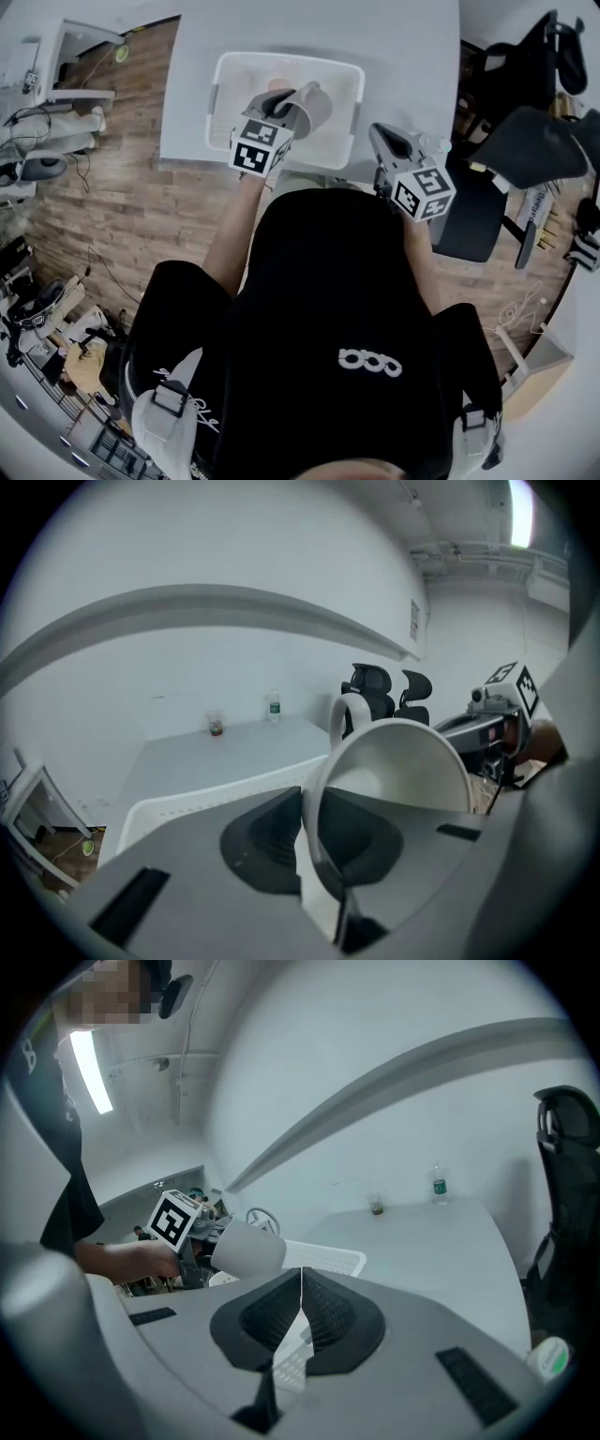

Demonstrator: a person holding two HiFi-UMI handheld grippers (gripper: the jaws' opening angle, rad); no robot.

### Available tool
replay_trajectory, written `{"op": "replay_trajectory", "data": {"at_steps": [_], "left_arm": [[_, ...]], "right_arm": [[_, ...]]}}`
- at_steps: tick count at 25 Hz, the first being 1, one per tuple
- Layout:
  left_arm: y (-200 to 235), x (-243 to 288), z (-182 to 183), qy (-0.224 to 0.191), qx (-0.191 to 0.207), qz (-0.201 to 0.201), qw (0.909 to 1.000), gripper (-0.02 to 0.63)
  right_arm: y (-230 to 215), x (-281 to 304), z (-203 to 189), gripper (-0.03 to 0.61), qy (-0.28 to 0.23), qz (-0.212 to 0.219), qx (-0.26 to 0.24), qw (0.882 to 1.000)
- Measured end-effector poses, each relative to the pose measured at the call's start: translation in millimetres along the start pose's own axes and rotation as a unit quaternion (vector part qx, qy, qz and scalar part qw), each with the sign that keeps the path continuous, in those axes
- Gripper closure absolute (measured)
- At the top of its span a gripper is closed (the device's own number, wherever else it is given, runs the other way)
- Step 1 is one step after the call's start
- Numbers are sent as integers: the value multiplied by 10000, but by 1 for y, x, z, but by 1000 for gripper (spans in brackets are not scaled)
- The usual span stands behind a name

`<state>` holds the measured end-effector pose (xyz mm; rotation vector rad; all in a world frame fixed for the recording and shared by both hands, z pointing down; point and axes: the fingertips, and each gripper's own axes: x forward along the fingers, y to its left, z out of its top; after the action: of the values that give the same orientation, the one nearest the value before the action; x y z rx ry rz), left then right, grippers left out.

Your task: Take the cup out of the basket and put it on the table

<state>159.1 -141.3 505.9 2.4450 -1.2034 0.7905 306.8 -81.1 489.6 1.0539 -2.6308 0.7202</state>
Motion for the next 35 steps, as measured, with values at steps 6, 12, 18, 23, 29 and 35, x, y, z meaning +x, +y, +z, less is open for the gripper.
{"op": "replay_trajectory", "data": {"at_steps": [6, 12, 18, 23, 29, 35], "left_arm": [[-9, -27, -2, -306, -236, 36, 9992, 572], [-10, -38, -2, -369, -266, 37, 9990, 571], [-13, -50, -2, -421, -349, 70, 9985, 571], [-2, -70, -4, -504, -419, 105, 9978, 571], [30, -91, -9, -681, -546, 53, 9962, 571], [81, -113, -13, -872, -525, -219, 9946, 571]], "right_arm": [[10, -15, -9, 555, -93, -24, -4, 10000], [20, -24, -16, 555, -94, -68, 11, 9999], [26, -30, -18, 555, -160, -37, 77, 9998], [44, -21, -14, 555, -278, 102, 158, 9994], [69, 6, -8, 555, -215, 163, 90, 9996], [101, 57, 5, 555, -151, 68, -55, 9998]]}}
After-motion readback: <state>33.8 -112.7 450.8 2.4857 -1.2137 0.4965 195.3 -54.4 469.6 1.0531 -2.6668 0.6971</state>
